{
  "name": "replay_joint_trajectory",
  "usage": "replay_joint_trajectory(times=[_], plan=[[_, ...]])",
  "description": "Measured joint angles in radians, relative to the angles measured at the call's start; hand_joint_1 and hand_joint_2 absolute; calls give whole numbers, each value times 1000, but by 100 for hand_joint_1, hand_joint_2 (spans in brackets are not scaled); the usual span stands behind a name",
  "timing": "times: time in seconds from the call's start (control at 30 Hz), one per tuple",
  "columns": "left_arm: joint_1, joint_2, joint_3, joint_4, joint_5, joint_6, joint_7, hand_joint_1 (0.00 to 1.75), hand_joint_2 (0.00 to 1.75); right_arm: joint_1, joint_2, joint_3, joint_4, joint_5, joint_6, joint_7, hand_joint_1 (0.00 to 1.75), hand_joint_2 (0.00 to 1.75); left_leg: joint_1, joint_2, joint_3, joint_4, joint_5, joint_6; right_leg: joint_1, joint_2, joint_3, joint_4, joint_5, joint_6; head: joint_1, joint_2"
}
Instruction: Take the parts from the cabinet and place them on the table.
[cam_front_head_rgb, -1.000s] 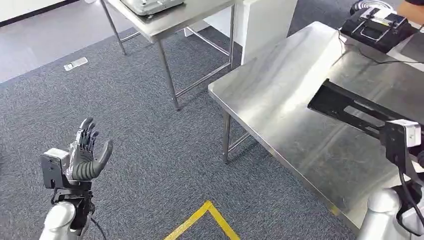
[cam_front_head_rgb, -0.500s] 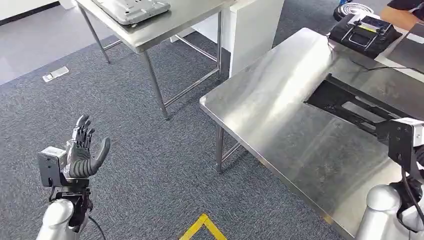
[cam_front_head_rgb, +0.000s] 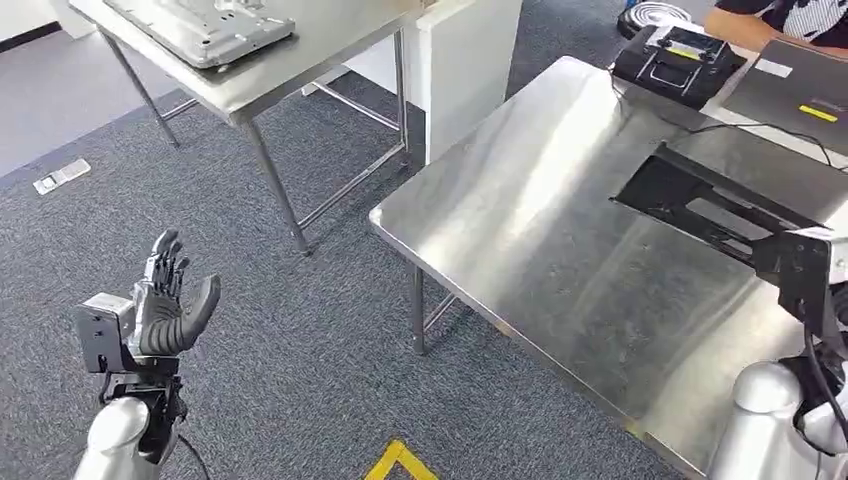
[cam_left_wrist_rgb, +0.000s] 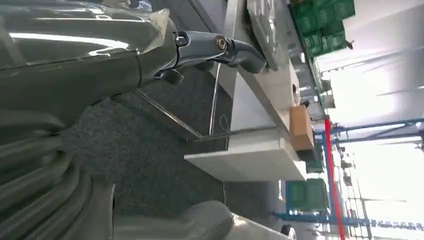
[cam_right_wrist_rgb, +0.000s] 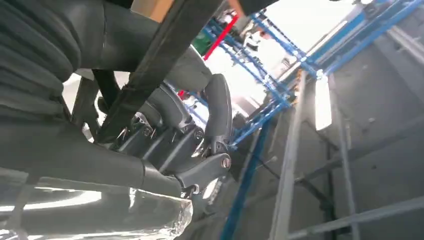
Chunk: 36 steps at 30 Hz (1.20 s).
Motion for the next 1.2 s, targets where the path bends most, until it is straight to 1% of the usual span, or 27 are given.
replay_joint_trajectory(times=[0.03, 0.07, 0.1, 0.17, 0.2, 0.23, 0.3, 0.33, 0.37, 0.43, 0.5, 0.53, 0.57, 0.6, 0.67, 0.7, 0.73, 0.77, 0.8, 0.83, 0.87, 0.9, 0.97, 1.0, 1.03, 1.13, 1.2], plan=[[1, 2, 3, -1, 0, 1, 0, 0, 175, -6, 0, 0, 10, 0, 0, 2, 175, 175, 5, -12, -10, 11, -11, -8, -7, 10, 6, -2, 2, -2, 2, 0], [3, 2, 5, -2, 1, 1, -2, 0, 175, -16, -2, 0, 21, 2, 0, 3, 175, 175, 11, -41, -19, 46, -37, -18, -10, 20, 7, -2, 3, -7, -2, 0], [5, 3, 13, -2, 3, 3, -2, 0, 175, -20, -2, 0, 33, 3, 0, 5, 175, 175, 19, -61, -48, 120, -78, -28, -11, 30, 10, -2, 2, -8, -3, 0], [11, 3, 18, -2, 7, 4, -2, 0, 175, -20, -2, 0, 44, 3, 0, 7, 175, 175, 31, -69, -121, 273, -140, -42, -12, 51, 9, -1, 2, -8, -3, 0], [16, 3, 19, -2, 7, 5, -2, 0, 175, -21, -2, 0, 54, 4, 0, 8, 175, 175, 37, -69, -138, 305, -141, -48, -14, 64, 10, -1, 2, -8, -2, 0], [19, 3, 19, -2, 7, 4, -2, 0, 175, -23, -2, 0, 61, 4, 0, 10, 175, 175, 43, -69, -130, 284, -120, -51, -16, 76, 10, 1, 2, -7, -2, 0], [18, 3, 20, -2, 7, 4, -2, 0, 175, -23, -2, 0, 69, 4, 0, 12, 175, 175, 55, -78, -53, 134, -39, -56, -21, 99, 13, 2, 1, -6, -2, 0], [18, 3, 23, -2, 7, 5, -2, 0, 175, -24, -2, 0, 71, 4, 0, 12, 175, 175, 62, -101, -8, 50, -6, -60, -24, 109, 15, 2, -1, -1, -3, 0], [18, 3, 24, -1, 7, 5, -2, 0, 175, -29, -2, 0, 74, 3, 0, 12, 175, 175, 67, -152, 16, 12, -29, -63, -22, 117, 10, 1, 0, 6, -1, 0], [22, 3, 27, -3, 8, 7, -2, 0, 175, -43, -3, -1, 92, -3, 0, 15, 175, 175, 55, -130, 18, 13, -25, -52, -23, 136, -1, 2, 6, 22, -2, 0], [23, 3, 28, -6, 8, 8, -2, 0, 175, -48, -12, -4, 116, -5, 0, 17, 175, 175, 46, -114, 20, 12, -24, -33, -30, 156, -4, -9, 12, 40, -2, 0], [24, 3, 30, -10, 9, 8, -3, 0, 175, -53, -16, -8, 132, -2, 0, 17, 175, 175, 54, -104, 26, -3, -14, -16, -29, 136, -14, -1, 5, 44, 0, 0], [29, 3, 32, -11, 9, 7, -5, 0, 175, -65, -21, -16, 153, 7, 0, 18, 175, 175, 48, -98, 29, -7, -14, -9, -22, 87, -25, 32, -14, 39, 0, 0], [37, 3, 35, -12, 9, 6, -5, 0, 175, -80, -24, -23, 178, 23, 0, 19, 175, 175, 46, -86, 29, -6, -14, -1, -19, 65, -59, 101, -49, 28, 3, 0], [54, 3, 40, -13, 1, 3, -5, 0, 175, -89, -30, -40, 228, 60, 0, 33, 175, 175, 40, -64, 26, -6, -14, 5, -15, 53, -143, 271, -112, 19, 3, 0], [58, 3, 39, -12, -4, 0, -4, 0, 175, -89, -33, -51, 255, 76, 0, 41, 175, 175, 37, -57, 24, -6, -13, 6, -12, 53, -167, 323, -123, 21, 5, 0], [63, 2, 39, -12, -7, -4, -4, 0, 175, -89, -34, -58, 274, 86, 0, 46, 175, 175, 33, -49, 24, -6, -13, 7, -11, 53, -164, 319, -117, 26, 5, 0], [66, 2, 39, -12, -10, -4, -4, 0, 175, -89, -36, -63, 286, 90, 0, 48, 175, 175, 31, -40, 24, -6, -13, 7, -9, 50, -134, 269, -96, 31, 5, 0], [67, 2, 39, -13, -11, -5, -4, 0, 175, -91, -37, -65, 295, 92, 0, 48, 175, 175, 29, -31, 25, -5, -13, 7, -5, 41, -86, 183, -66, 35, 6, 0], [68, 2, 39, -13, -11, -5, -4, 0, 175, -95, -39, -69, 302, 97, 0, 52, 175, 175, 27, -22, 26, -5, -13, 7, -3, 21, -34, 91, -38, 38, 5, 0], [68, 2, 39, -13, -17, -5, -4, 0, 175, -106, -40, -73, 315, 116, 0, 63, 175, 175, 22, -10, 27, -2, -14, 5, 0, -32, 11, 3, -21, 30, 7, 0], [70, 2, 39, -13, -23, -6, -4, 0, 175, -119, -42, -74, 331, 136, 0, 79, 175, 175, 15, 0, 23, 1, -19, -1, 9, -34, 15, 1, -8, 24, 6, 0], [70, 3, 40, -14, -31, -10, -8, 0, 175, -127, -47, -74, 365, 175, 0, 121, 175, 175, 13, 9, 26, 2, -20, -4, 3, -12, 11, 0, 1, 14, 3, 0], [70, 2, 39, -14, -40, -21, -12, 0, 175, -134, -62, -63, 414, 211, 0, 185, 175, 175, 14, 12, 24, 4, -29, 18, -2, -8, 12, -1, 4, 18, 2, 0], [69, 2, 38, -14, -50, -28, -17, 0, 175, -148, -81, -46, 461, 230, 0, 251, 175, 175, 14, 13, 24, 4, -25, 31, -1, -4, 13, -1, 4, 18, 2, 0], [70, 0, 38, -13, -90, -43, -29, 0, 175, -191, -150, 44, 626, 244, 0, 436, 175, 175, 15, 15, 27, 0, -22, 25, 2, 2, 11, 0, 5, 16, 2, 0], [72, -3, 37, -13, -105, -57, -32, 0, 175, -210, -184, 102, 710, 247, 0, 489, 175, 175, 17, 14, 27, -2, -15, 12, 4, 2, 9, 0, 6, 13, 3, 0]])
